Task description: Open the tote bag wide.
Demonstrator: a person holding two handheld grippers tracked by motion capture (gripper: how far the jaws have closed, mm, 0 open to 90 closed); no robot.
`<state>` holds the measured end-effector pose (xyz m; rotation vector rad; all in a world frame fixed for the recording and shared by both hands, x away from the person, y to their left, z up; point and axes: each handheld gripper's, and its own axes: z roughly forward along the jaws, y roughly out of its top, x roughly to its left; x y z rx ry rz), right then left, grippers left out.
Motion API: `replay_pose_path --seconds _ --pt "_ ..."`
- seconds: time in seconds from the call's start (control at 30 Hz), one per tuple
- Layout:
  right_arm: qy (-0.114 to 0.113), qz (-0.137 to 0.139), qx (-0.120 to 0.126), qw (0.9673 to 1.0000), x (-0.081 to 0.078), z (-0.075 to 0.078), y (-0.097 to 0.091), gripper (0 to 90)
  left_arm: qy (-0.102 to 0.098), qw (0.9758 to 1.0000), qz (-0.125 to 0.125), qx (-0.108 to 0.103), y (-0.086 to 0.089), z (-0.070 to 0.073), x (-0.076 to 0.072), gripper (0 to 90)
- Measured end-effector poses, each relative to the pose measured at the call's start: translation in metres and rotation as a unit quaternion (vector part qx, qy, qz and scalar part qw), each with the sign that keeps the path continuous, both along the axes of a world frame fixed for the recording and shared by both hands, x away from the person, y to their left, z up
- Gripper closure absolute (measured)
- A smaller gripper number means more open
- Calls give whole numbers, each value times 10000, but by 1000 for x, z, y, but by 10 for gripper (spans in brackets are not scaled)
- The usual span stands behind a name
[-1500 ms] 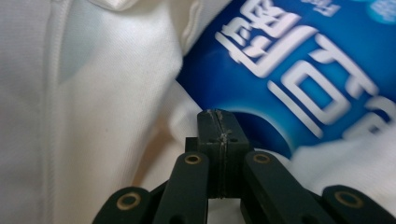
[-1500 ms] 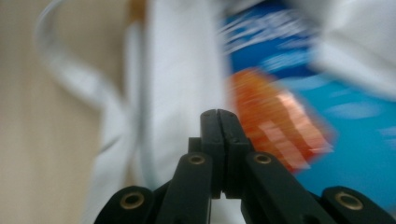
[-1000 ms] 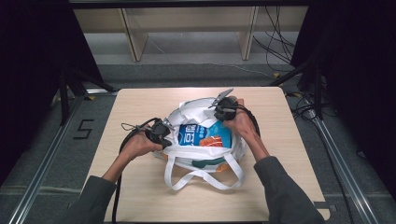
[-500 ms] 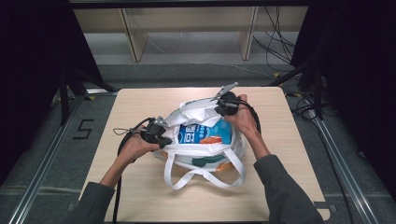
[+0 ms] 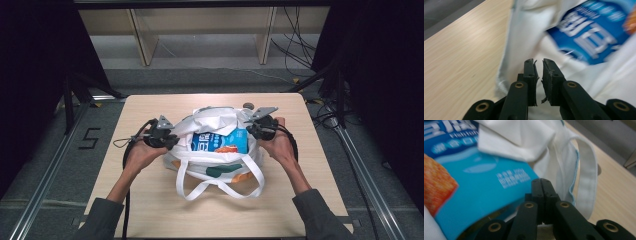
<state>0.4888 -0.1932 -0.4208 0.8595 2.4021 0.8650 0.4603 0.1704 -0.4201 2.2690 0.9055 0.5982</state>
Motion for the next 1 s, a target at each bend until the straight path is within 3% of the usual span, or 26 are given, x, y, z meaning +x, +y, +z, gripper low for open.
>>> replay_pose_path --seconds 0.03,0.07,0.1,0.13,0.17,0.2,0.27,0.4,0.43,0.5,0.57,0.63,0.67,0.73,0.77,0.8,0.87,0.9,1.0 --pt "24 -71 -26 10000 2 -5 -2 900 63 10000 76 7 3 -4 4 816" --pt "83 -58 -86 9999 4 -10 -4 900 182 9996 175 -119 5 -8 6 831" --pt "200 -124 -164 9996 5 -13 -6 900 212 9993 213 -240 7 -11 9 836" --pt "175 -172 -197 9995 6 -19 -7 900 207 9991 233 -303 8 -12 9 838" --pt "302 -116 -124 9994 8 -22 -9 900 207 9991 192 -330 8 -10 8 834" --pt "178 -113 -66 9998 8 -25 -9 900 199 9990 134 -372 7 -8 5 821" --pt "183 -78 53 9998 3 -19 -9 900 150 9990 4 -410 6 -1 -1 804" --pt "-174 129 219 9995 -12 8 -2 900 -98 9985 -268 -468 -1 10 -13 781" --pt "-235 189 252 9992 -16 14 -1 900 -145 9972 -186 -706 -5 11 -17 774" --pt "-401 267 381 9981 -21 24 0 900 -174 9959 -255 -849 -6 16 -22 756" --pt "-414 325 420 9977 -26 29 1 900 -134 9943 -285 -1017 -5 18 -26 741" --pt "-511 340 472 9970 -30 32 -1 900 -164 9931 -276 -1128 -4 20 -30 721" --pt "-399 342 545 9971 -32 32 -1 900 -149 9919 -304 -1223 -2 20 -32 718" --pt "-378 319 637 9967 -34 31 -4 900 -171 9916 -344 -1235 1 22 -35 714" --pt "-375 343 619 9968 -35 31 -5 900 -165 9900 -299 -1369 1 22 -38 709" --pt "-408 439 618 9963 -35 31 -6 900 -157 9902 -306 -1357 3 23 -40 704" --pt "-359 346 700 9963 -39 31 -8 898 -183 9881 -304 -1496 4 22 -43 700" --pt "-362 390 693 9962 -40 31 -9 897 -160 9891 -372 -1418 7 23 -45 696" --pt "-433 421 715 9956 -43 31 -11 884 -157 9870 -358 -1561 8 23 -50 676"
